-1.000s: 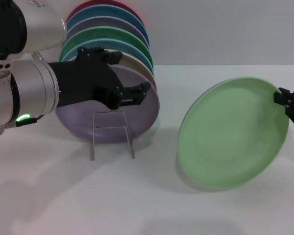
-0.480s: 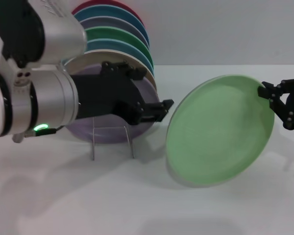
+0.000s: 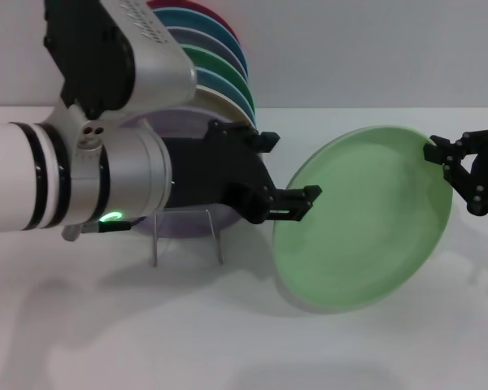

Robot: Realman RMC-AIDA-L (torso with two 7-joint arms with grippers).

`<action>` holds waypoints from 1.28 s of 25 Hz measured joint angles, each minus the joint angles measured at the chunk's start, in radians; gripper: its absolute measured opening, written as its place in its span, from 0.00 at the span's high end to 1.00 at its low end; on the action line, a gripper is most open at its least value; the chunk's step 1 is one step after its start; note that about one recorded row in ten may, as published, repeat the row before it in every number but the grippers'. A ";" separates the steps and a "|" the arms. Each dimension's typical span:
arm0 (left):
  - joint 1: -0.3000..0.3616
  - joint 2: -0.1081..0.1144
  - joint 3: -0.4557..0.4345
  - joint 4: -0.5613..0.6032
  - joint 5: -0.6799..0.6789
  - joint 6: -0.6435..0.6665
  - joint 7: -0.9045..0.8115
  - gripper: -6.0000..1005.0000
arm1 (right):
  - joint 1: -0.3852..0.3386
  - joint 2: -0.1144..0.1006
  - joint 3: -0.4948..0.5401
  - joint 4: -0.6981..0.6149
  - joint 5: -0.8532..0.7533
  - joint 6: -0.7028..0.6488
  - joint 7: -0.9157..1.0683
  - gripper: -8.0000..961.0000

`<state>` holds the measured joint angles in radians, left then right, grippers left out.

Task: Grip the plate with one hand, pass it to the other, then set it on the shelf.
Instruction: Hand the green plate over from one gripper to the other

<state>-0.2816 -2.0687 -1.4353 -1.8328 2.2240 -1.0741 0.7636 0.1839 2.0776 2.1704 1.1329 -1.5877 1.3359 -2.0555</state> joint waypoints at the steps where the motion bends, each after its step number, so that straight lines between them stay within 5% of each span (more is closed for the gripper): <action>1: -0.007 0.000 0.004 0.007 0.000 0.000 -0.001 0.21 | 0.000 0.000 0.000 0.000 0.000 0.000 0.000 0.97; 21: -0.083 0.002 0.026 0.144 0.010 0.079 0.002 0.21 | 0.002 0.000 -0.001 0.002 -0.001 0.005 0.004 0.97; 26: -0.087 0.002 0.027 0.148 0.011 0.077 0.002 0.42 | 0.004 -0.001 -0.001 0.002 0.000 0.005 0.006 0.97; 32: -0.086 0.002 0.024 0.145 0.011 0.077 0.002 0.45 | 0.007 -0.002 0.001 0.002 -0.001 0.005 0.008 0.97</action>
<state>-0.3675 -2.0662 -1.4113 -1.6882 2.2351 -0.9974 0.7659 0.1909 2.0756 2.1712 1.1352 -1.5891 1.3411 -2.0476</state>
